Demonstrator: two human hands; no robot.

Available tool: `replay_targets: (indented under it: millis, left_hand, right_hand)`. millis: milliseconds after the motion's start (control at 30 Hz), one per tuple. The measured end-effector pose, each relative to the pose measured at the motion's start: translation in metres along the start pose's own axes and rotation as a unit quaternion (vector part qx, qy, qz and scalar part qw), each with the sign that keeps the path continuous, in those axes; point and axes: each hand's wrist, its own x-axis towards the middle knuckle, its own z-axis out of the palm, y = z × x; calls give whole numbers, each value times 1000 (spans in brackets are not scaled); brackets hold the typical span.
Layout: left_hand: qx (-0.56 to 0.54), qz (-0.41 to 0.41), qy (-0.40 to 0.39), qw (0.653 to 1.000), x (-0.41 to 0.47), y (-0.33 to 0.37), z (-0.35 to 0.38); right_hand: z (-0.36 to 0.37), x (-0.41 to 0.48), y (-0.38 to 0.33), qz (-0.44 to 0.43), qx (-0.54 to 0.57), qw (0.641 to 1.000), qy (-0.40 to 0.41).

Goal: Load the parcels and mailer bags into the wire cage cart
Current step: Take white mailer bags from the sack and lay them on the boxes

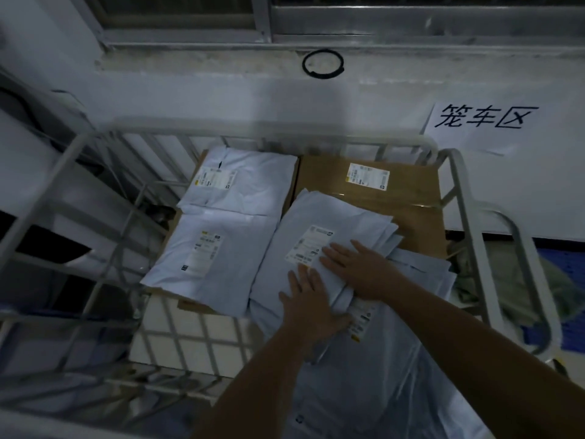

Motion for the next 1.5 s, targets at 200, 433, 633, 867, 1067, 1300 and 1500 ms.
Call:
replay_targets:
  millis: [200, 433, 633, 867, 1067, 1300, 1500]
  left_hand:
    - [6, -33, 19, 999, 0, 16, -10]
    - [29, 1, 101, 994, -16, 26, -19]
    - [135, 70, 62, 986, -35, 37, -33]
    - [153, 99, 146, 972, -45, 49, 6]
    - [179, 165, -9, 970, -100, 33, 24]
    - [155, 218, -8, 964, -100, 8, 35]
    - [121, 201, 29, 972, -94, 9, 34]
  right_hand:
    - [10, 1, -4, -18, 21, 996, 80]
    - [-7, -31, -19, 45, 34, 995, 80]
    - [-18, -71, -26, 101, 14, 992, 73]
    - [-22, -117, -47, 147, 14, 986, 79]
    - [0, -154, -104, 155, 56, 986, 18]
    - [-30, -154, -110, 171, 201, 963, -53]
    - [-44, -137, -86, 157, 97, 982, -34]
